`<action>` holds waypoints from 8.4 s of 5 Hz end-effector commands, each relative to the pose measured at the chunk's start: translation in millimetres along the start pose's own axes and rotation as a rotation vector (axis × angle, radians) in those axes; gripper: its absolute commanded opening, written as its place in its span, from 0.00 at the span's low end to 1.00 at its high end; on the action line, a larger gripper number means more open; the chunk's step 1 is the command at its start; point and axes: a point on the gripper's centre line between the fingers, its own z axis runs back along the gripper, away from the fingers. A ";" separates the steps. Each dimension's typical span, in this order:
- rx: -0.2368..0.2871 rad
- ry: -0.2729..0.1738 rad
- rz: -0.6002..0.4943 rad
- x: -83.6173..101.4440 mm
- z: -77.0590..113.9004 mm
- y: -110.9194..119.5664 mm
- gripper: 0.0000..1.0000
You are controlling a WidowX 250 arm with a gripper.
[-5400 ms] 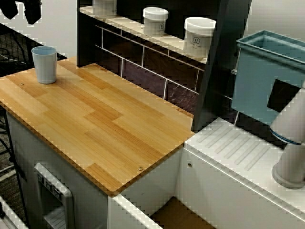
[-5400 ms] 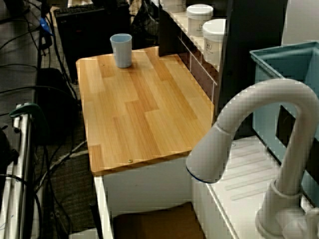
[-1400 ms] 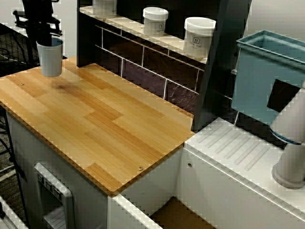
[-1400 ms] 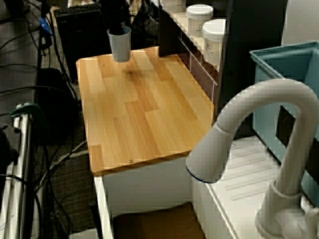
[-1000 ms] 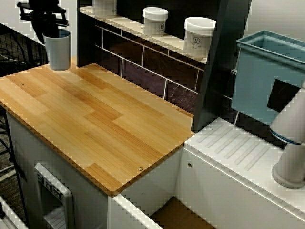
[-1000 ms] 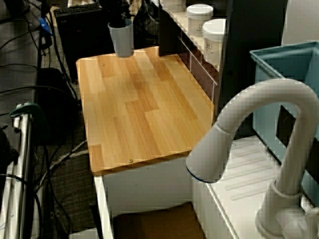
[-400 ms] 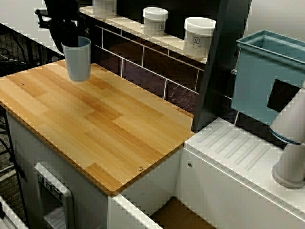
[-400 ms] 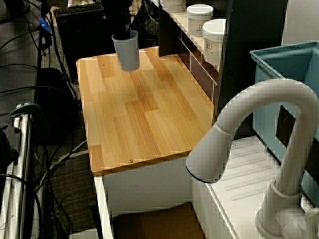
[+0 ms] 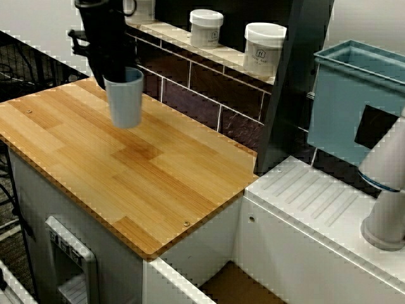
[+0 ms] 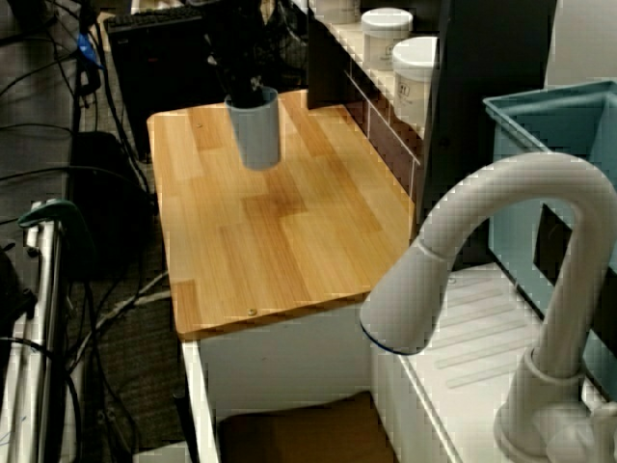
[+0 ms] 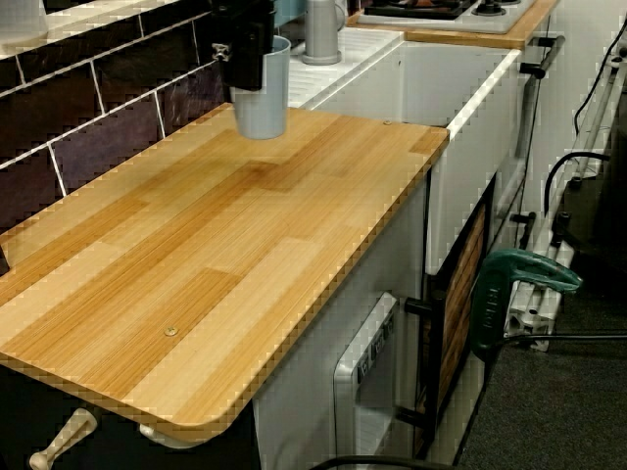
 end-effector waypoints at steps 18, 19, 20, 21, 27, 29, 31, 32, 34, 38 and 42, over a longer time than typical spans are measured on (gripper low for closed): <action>0.061 -0.073 -0.110 -18.3 -25.9 47.8 1.00; 0.070 -0.080 -0.109 -17.4 -32.4 52.0 1.00; 0.058 -0.024 -0.075 -16.3 -27.7 51.6 1.00; 0.058 -0.024 -0.075 -16.3 -27.7 51.6 1.00; 0.086 -0.032 -0.154 -19.6 -42.2 43.9 1.00; 0.050 -0.025 -0.156 -21.7 -42.3 17.9 1.00; -0.026 -0.005 -0.173 -27.2 -38.2 -31.3 1.00; -0.054 -0.002 -0.178 -27.6 -37.1 -53.7 1.00; -0.121 0.036 -0.181 -38.7 -41.2 -88.4 1.00; -0.033 -0.027 -0.151 -16.9 -6.5 -60.5 1.00; -0.261 0.127 -0.664 25.8 1.3 -48.2 1.00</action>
